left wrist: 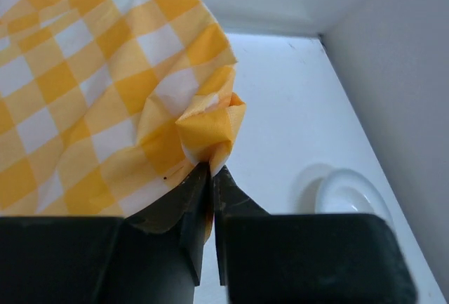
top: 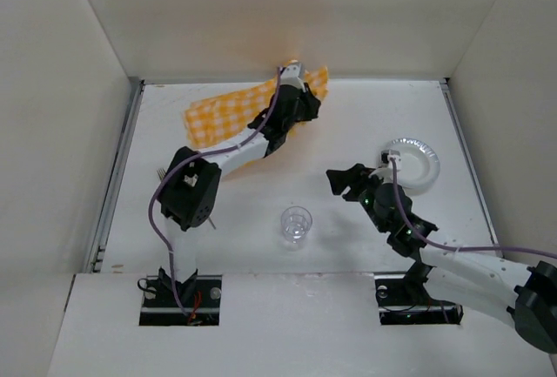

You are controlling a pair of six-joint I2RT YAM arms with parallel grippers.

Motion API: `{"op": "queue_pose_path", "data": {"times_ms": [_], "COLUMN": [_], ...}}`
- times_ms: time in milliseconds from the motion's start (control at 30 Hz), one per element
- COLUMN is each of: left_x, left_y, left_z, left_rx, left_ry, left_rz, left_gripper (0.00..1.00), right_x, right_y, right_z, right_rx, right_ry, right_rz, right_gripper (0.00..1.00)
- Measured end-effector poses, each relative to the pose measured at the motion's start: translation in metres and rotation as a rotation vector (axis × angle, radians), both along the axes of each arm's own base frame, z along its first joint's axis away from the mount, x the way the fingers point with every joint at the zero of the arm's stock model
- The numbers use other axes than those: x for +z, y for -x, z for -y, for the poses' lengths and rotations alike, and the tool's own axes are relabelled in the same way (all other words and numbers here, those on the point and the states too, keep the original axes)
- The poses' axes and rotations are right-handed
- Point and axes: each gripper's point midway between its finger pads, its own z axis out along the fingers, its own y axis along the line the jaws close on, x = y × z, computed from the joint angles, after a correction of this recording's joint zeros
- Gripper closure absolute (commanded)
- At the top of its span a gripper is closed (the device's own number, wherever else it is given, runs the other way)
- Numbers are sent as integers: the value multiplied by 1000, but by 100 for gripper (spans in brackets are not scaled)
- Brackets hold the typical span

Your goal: Set the dinner table for one person

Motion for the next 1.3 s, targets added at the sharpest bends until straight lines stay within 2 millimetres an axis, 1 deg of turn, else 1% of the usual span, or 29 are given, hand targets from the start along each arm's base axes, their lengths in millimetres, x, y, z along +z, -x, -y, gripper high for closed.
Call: {"op": "queue_pose_path", "data": {"times_ms": [67, 100, 133, 167, 200, 267, 333, 400, 467, 533, 567, 633, 667, 733, 867, 933, 1000, 1100, 1167, 1200, 1300], "left_x": [-19, -30, -41, -49, -57, -65, -70, -67, -56, -41, -35, -32, -35, -52, -108, -128, -144, -166, -181, -185, -185], "left_y": [10, 15, 19, 22, 25, 26, 30, 34, 37, 42, 46, 55, 61, 71, 88, 91, 92, 94, 95, 93, 78], "left_z": [23, 31, 36, 37, 35, 25, 1, -31, -67, -108, -127, -158, -173, -201, -247, -264, -276, -288, -294, -298, -301], "left_rx": [-70, -94, -107, -113, -112, -94, -56, 5, 90, 199, 256, 353, 402, 489, 613, 654, 683, 711, 725, 739, 761], "left_ry": [-23, -42, -55, -68, -81, -91, -100, -101, -86, -66, -58, -46, -49, -69, -173, -212, -236, -262, -275, -281, -251], "left_rz": [-12, -27, -41, -51, -63, -75, -94, -107, -102, -90, -85, -87, -95, -130, -268, -326, -368, -426, -466, -472, -470], "left_gripper": [65, 56, 51, 47, 46, 44, 44, 45, 47, 48, 48, 47, 47, 46, 46, 46, 46, 47, 50, 52, 57], "right_x": [3, 5, 7, 8, 10, 8, 1, -12, -30, -47, -53, -59, -61, -65, -83, -96, -109, -126, -133, -135, -133], "right_y": [1, 0, 0, -2, -4, -9, -16, -25, -32, -40, -44, -54, -61, -76, -108, -122, -133, -146, -155, -160, -177], "right_z": [10, 15, 19, 24, 28, 37, 46, 53, 60, 66, 67, 68, 68, 66, 65, 67, 68, 69, 69, 68, 64], "right_rx": [-40, -59, -76, -95, -113, -150, -187, -223, -253, -275, -285, -302, -313, -329, -372, -398, -419, -451, -470, -477, -492], "right_ry": [-19, -25, -34, -41, -47, -51, -44, -30, -8, 4, 2, -9, -17, -33, -64, -80, -94, -118, -128, -132, -156], "right_rz": [15, 23, 30, 36, 41, 37, 18, -16, -67, -127, -153, -192, -208, -239, -311, -352, -391, -443, -471, -482, -498], "right_gripper": [36, 35, 33, 31, 29, 26, 22, 20, 20, 21, 21, 25, 26, 28, 31, 33, 35, 39, 43, 44, 49]}}
